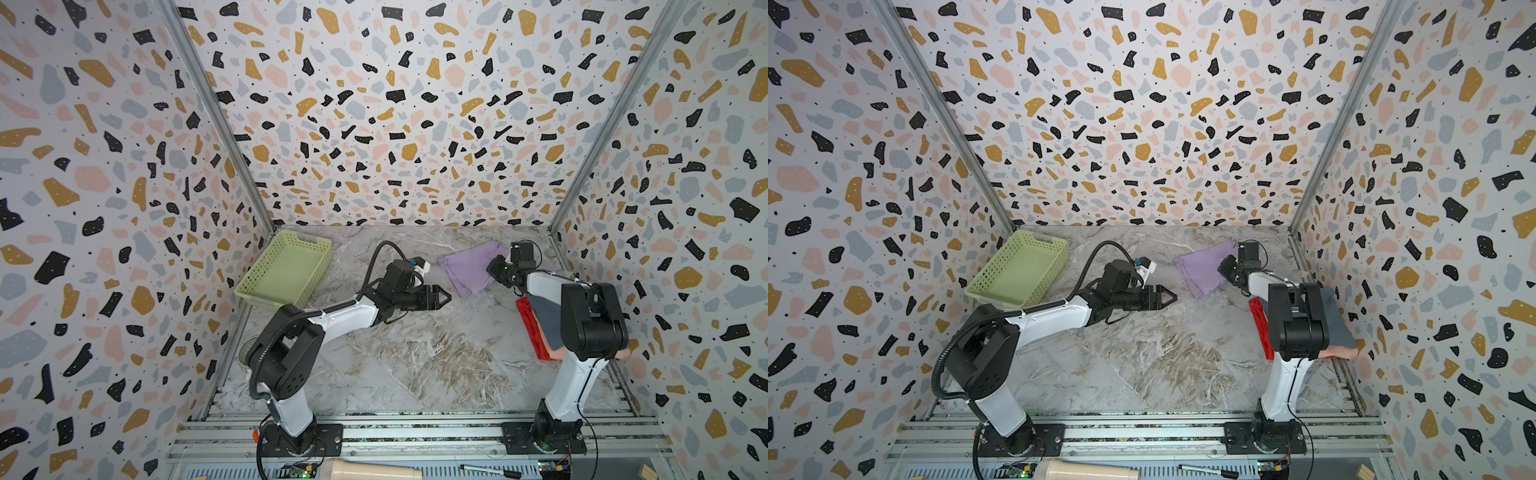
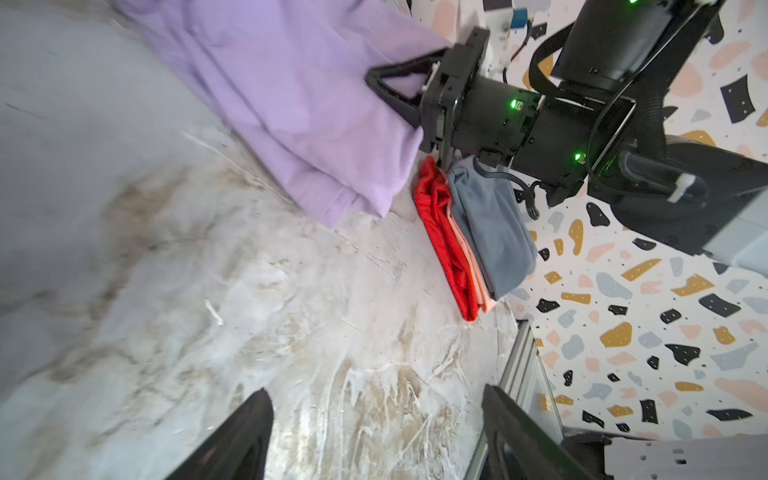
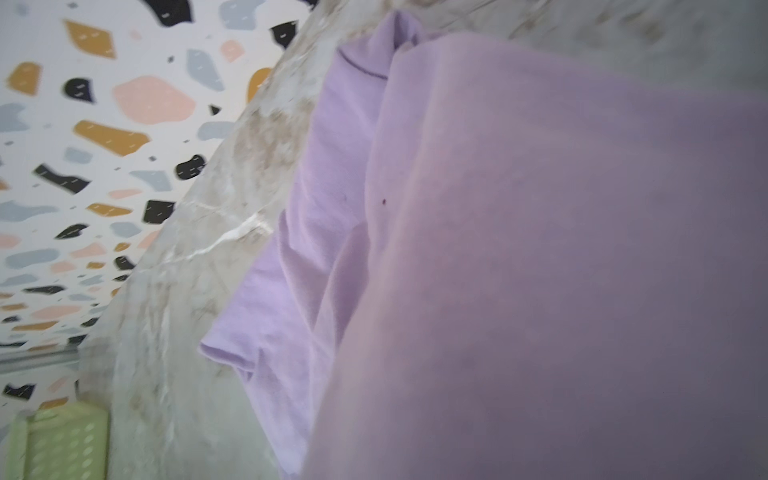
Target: Fold and stack the t-shirts
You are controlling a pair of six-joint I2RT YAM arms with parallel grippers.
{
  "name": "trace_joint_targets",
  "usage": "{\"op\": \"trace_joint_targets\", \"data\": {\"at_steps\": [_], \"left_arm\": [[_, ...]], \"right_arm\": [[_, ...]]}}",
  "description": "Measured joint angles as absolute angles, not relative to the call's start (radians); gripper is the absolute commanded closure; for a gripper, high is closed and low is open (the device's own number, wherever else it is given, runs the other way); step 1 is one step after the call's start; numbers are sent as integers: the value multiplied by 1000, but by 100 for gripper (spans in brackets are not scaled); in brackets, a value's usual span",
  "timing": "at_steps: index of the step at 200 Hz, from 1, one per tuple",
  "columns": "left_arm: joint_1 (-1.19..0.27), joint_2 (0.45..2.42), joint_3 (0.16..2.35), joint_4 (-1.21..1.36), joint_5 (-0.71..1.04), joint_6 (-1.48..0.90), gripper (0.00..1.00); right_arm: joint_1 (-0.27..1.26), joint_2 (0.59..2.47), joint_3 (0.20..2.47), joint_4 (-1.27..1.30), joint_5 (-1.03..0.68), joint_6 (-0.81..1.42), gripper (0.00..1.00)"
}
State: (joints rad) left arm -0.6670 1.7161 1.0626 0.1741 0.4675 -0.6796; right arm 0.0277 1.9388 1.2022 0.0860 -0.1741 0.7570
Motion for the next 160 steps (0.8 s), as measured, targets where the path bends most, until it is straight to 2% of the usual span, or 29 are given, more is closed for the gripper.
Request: {"op": "trace_joint_targets", "data": {"at_steps": [69,127,160], "left_arm": [[-636,1694,1011,165,429,-651,20],[-635,1774,1010,197,452,-662,20],[-632,1782,970,310,484,-719,20]], "right_arm": [[-189,1983,1361,-175,-160,615,98],[-258,1938,1414,-346,-235,554,96],[-284,1888,1510,-436,-253,513,94]]}}
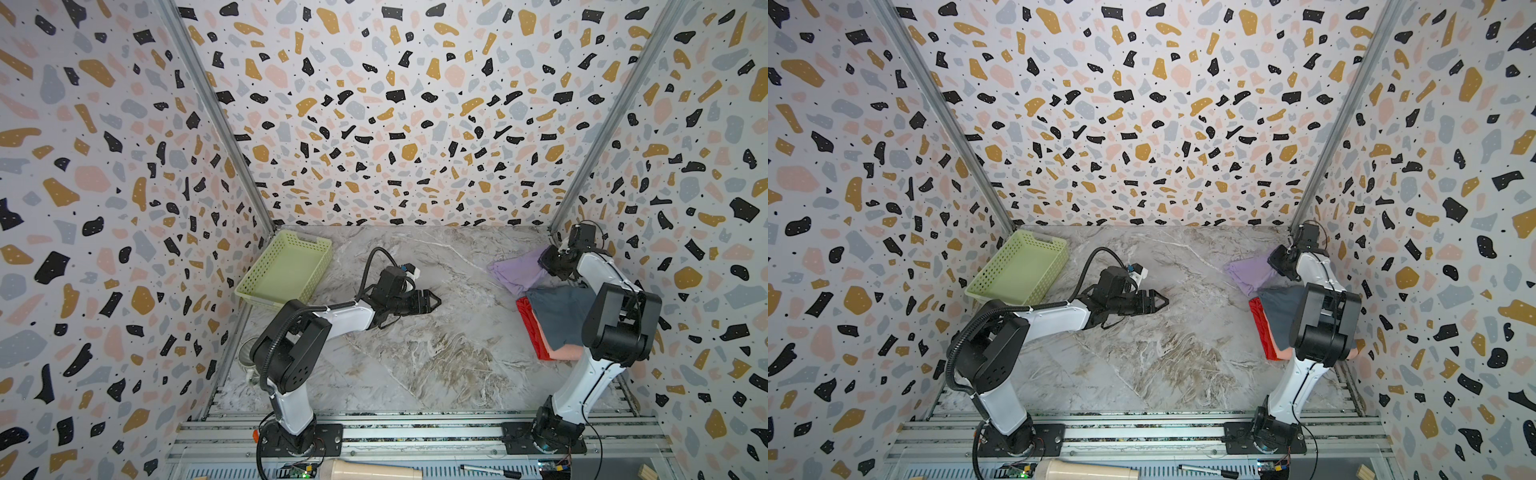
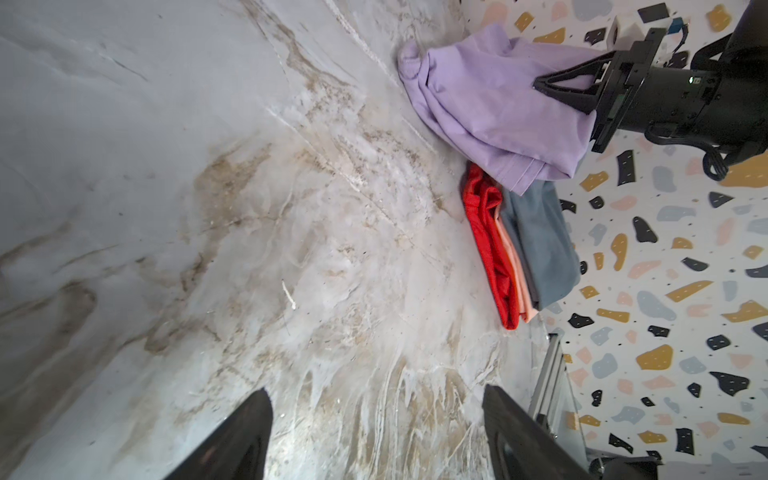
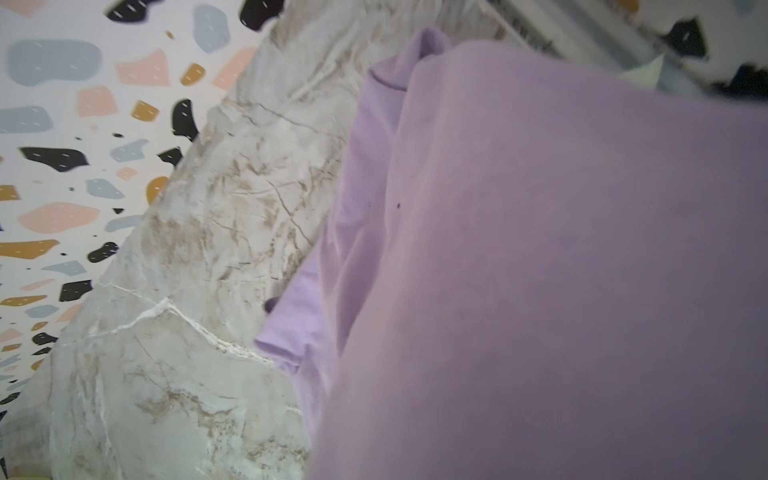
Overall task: Fold and stack the t-shirts
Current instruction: 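Carry the lavender shirt with the right gripper onto the folded stack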
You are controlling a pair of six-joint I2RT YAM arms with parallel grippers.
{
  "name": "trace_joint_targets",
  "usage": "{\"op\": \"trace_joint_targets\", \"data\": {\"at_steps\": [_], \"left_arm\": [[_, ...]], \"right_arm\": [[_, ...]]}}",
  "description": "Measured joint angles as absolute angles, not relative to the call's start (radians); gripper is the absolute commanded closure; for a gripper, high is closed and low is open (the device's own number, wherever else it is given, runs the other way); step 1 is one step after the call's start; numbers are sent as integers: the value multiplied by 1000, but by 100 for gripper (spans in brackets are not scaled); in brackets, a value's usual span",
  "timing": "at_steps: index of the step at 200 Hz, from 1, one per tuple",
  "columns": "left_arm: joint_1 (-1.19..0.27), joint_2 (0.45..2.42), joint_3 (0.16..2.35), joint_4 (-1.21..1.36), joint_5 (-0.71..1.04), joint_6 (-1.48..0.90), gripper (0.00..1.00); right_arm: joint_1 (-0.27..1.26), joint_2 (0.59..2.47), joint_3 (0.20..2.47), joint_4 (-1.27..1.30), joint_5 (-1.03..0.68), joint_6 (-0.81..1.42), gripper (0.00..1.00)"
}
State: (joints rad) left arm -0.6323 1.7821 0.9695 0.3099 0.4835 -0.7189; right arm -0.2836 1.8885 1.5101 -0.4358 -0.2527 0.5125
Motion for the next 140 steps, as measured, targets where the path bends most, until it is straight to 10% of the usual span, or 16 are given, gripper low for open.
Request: {"op": "trace_joint_targets", "data": {"at_steps": [140], "left_arm": [[-611,1847,882,526,561,-834,20]], "right_arm": [[-437,1687,1591,-741,-284,346,92]]}}
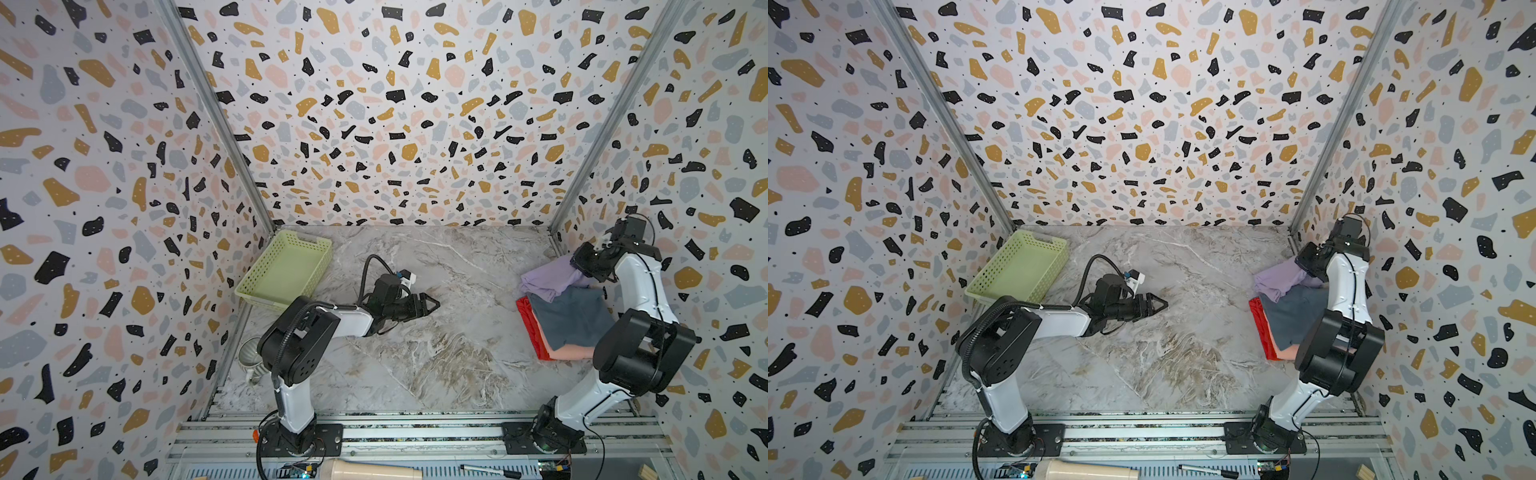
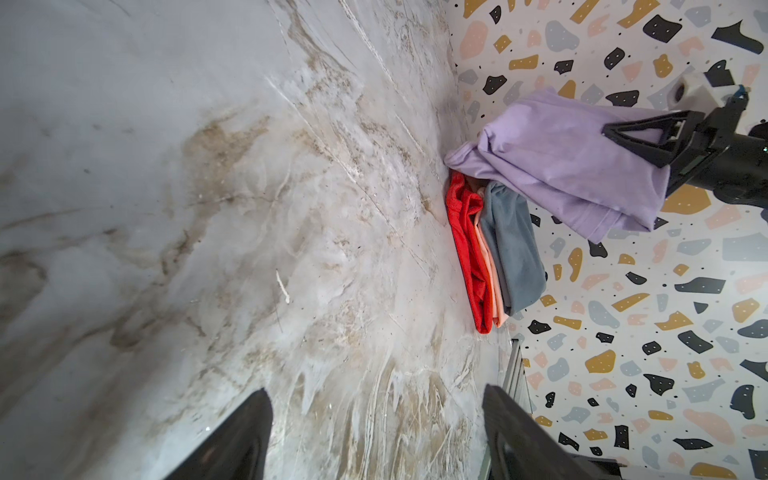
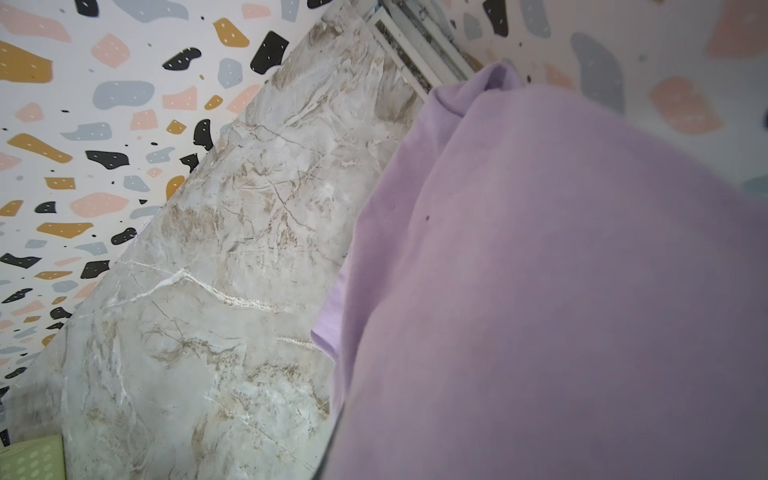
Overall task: Fold and stack the t-shirts
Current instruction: 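Carry the lavender shirt with the right gripper onto the folded stack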
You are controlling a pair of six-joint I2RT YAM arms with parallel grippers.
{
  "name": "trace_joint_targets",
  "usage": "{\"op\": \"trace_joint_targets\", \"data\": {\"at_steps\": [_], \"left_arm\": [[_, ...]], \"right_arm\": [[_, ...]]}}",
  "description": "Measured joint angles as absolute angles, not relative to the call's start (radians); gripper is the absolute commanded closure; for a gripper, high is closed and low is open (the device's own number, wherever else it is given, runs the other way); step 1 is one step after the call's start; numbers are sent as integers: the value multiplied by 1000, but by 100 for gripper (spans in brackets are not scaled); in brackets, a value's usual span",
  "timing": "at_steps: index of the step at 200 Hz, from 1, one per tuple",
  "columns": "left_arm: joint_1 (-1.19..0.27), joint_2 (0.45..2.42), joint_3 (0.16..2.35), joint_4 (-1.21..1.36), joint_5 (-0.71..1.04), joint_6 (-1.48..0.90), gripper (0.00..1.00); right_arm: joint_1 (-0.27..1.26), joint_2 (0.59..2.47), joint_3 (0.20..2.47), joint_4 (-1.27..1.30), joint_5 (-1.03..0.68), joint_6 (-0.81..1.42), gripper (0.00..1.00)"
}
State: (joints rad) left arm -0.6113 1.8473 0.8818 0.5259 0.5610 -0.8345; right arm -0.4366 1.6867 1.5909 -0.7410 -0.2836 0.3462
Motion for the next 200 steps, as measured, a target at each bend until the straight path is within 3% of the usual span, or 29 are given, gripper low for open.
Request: {"op": "trace_joint_targets", "data": {"at_steps": [40,84,89,100,115,136,200], "left_arm": [[-611,1860,883,545,571,-854,20],[-611,1878,914,548,593,-857,20],[-611,1883,919,548,595,-857,20],[-611,1892,929,547,598,-857,21],[-611,1900,934,551,602,-859,20],[-611,1906,934,552,606,-863,20],[-611,1906,934,556,612,-868,20]], "right_arm": [[-487,1581,1540,-744,-300,315,91],[-562,1411,1263,-677,-343,315,91],[-575,1403,1234,-672,-349,316,88],[-606,1395,1175,-655,-355,319,66],[-636,1398,1124,-649,-343,330,57],[-655,1406,1108,-647,-314,352,34],[-809,1314,1027,-589,-299,461,33]]}}
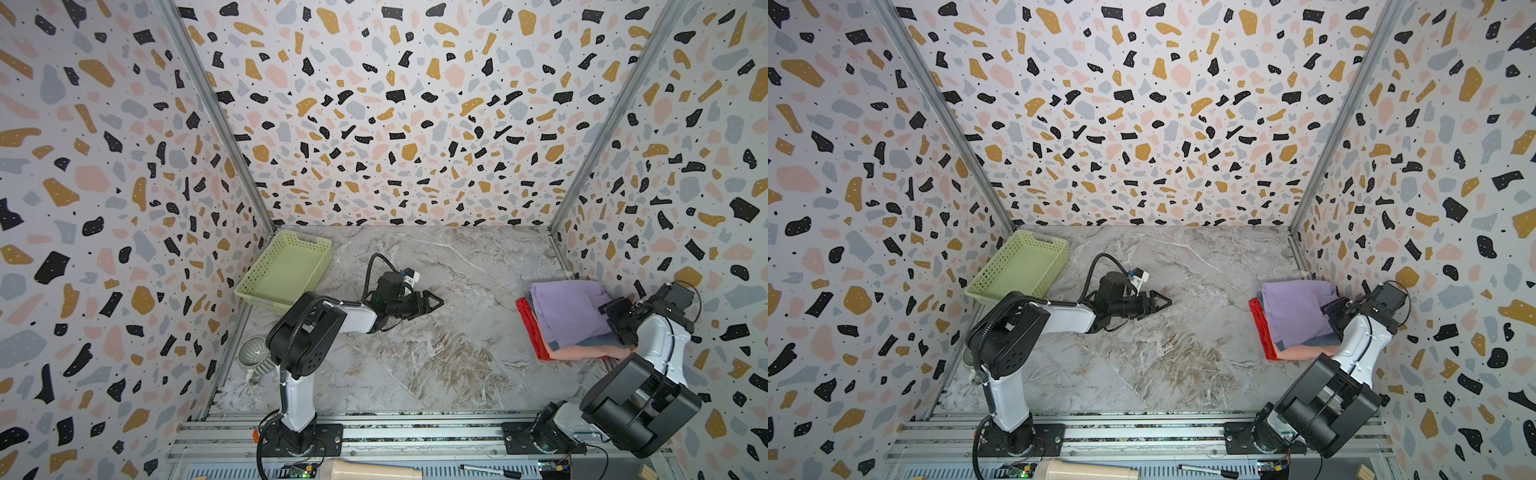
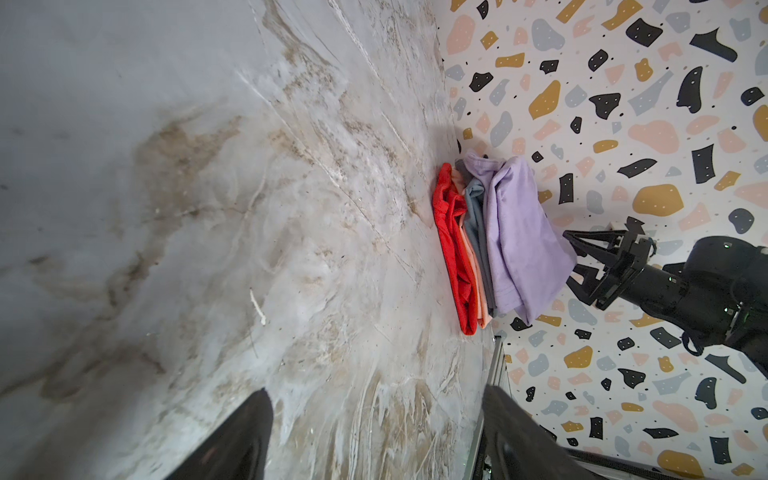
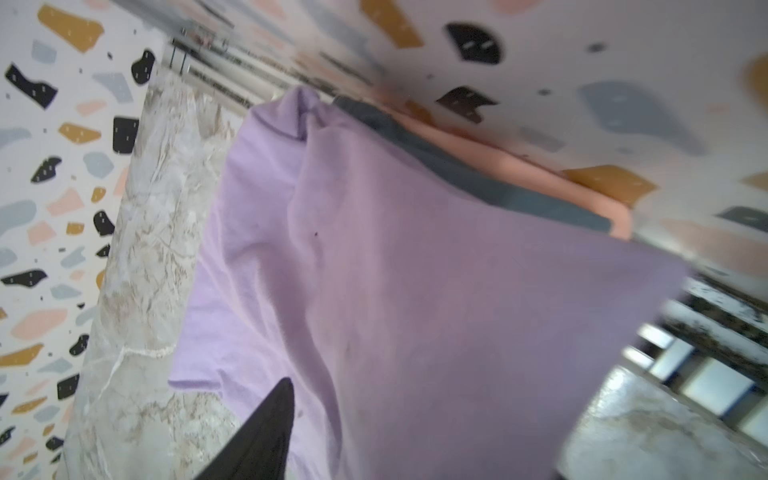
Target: Fold and stack the t-shirts
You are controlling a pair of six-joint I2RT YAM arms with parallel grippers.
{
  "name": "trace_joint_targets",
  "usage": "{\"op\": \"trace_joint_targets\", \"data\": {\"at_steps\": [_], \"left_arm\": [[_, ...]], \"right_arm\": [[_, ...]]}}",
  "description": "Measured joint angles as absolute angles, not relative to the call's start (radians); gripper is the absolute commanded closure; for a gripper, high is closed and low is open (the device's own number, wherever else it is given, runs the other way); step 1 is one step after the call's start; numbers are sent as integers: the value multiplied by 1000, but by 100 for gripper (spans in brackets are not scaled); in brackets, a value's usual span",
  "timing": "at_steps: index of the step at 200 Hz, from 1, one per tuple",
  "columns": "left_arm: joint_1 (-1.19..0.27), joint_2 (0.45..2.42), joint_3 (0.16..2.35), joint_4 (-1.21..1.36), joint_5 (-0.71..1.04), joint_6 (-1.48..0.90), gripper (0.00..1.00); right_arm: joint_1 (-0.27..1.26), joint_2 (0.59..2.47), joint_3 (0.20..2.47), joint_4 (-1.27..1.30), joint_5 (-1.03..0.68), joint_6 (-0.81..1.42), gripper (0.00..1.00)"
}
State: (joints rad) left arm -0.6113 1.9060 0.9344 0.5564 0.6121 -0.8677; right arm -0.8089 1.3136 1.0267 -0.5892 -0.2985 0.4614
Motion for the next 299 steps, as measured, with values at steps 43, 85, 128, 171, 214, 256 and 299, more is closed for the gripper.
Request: {"op": "trace_joint_targets", "data": {"at_steps": [43,85,128,171,214,256,299], "left_arm": [[-611,1906,934,561,613,-868,20],[-610,1906,934,563,614,-868,20],[-609,1879,934,549,622,-850,20],[-610,1785,1005,413,622,-747,19],[-606,1681,1097,295,604,-645,18],[-576,1600,1100,189,570,-577,17],[-506,1455,1060,107,463,-504,6]], "right_arm": [[-830,1275,999,-574,-218,498,35],[-758,1182,1062,-582,-209,502,35],[-705,1129,1106,-479,-265,517,35],[-707,1257,872,-373,-247,536,35],[-711,1259,716,-267,-187,587,35],[-712,1253,704,-201,-222,595,34],[-554,1152,725,-119,-269,565,27]]}}
